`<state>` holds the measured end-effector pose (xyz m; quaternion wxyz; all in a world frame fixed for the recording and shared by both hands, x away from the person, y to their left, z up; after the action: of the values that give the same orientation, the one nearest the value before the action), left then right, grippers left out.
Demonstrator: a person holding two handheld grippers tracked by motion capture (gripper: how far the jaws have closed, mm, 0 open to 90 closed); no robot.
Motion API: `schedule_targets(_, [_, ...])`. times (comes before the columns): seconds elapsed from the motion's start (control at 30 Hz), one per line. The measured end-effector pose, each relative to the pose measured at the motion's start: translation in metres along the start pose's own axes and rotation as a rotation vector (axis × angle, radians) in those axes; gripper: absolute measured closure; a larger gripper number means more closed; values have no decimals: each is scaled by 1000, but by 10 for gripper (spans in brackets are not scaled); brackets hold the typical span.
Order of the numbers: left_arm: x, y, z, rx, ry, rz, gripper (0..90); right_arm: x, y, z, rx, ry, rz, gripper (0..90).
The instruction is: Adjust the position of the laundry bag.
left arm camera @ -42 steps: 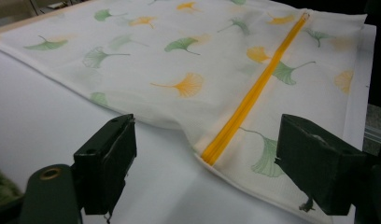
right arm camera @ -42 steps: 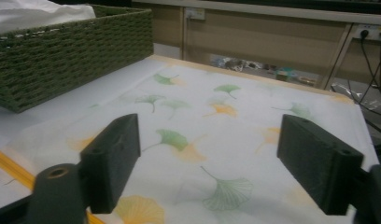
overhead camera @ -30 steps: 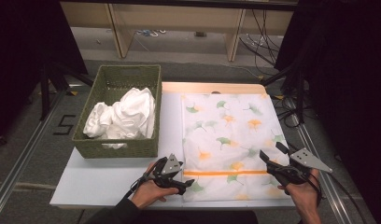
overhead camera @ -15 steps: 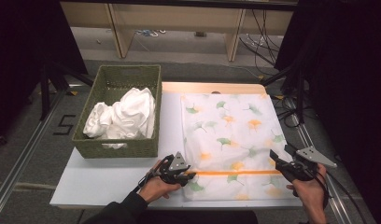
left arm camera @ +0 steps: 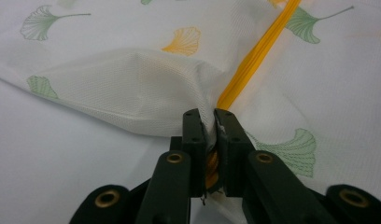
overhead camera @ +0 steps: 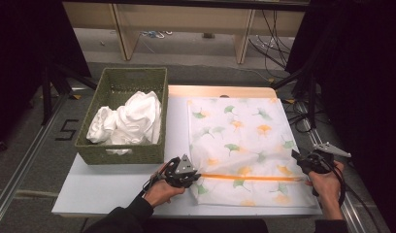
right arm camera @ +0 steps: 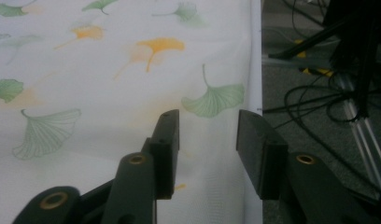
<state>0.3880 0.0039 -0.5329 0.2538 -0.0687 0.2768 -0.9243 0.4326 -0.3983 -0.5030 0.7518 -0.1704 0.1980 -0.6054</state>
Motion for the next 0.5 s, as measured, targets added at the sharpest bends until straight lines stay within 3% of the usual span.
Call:
schedule_targets(0.03, [0, 0, -1, -9, 8, 7, 826, 3, 5, 0, -5, -22, 38, 626])
schedule_targets(0.07, [0, 0, 0, -11, 10, 3, 826, 5, 8, -1, -17, -8, 40, 630])
schedule_targets(0.1, [0, 0, -1, -12, 4, 3, 826, 4, 12, -2, -27, 5, 36, 628])
schedule_targets(0.13, [0, 0, 0, -4, -6, -6, 826, 7, 12, -2, -35, -8, 2, 622])
schedule_targets(0.17, [0, 0, 0, -2, 3, -7, 826, 5, 14, -3, -55, 36, 5, 620])
schedule_targets(0.2, [0, 0, 0, -4, 8, -7, 826, 11, 17, -2, -42, -15, -4, 615])
schedule_targets(0.23, [0, 0, 0, -9, 1, -3, 826, 10, 21, -2, -54, 3, 34, 607])
schedule_targets(0.3, [0, 0, -1, -12, 11, 0, 827, 11, 26, -2, -64, 17, 26, 580])
schedule_targets(0.33, [0, 0, -1, -13, 8, -3, 827, 11, 27, -4, -76, 49, -8, 562])
schedule_targets(0.37, [0, 0, -1, -14, 7, -7, 827, 14, 33, -4, -89, 26, 25, 529])
schedule_targets(0.43, [1, 0, -1, -2, -2, -3, 827, 14, 35, -5, -93, 32, 24, 528])
schedule_targets(0.47, [0, 0, -1, -14, 8, -2, 826, 12, 36, -6, -114, 65, -4, 534])
schedule_targets(0.5, [0, 0, -1, -11, 5, -7, 827, 8, 37, -5, -105, 96, 22, 578])
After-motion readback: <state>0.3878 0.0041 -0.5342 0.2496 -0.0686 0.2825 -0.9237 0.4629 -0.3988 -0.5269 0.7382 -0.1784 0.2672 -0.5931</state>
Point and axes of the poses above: each handheld gripper's, and its own axes: y roughly forward along the jaws, z roughly out of its top, x roughly to its right, the point moved 6 cm from there along y, roughly forward along the jaws, and after that the axes turned 6 degrees about x, right-handed, at the moved point
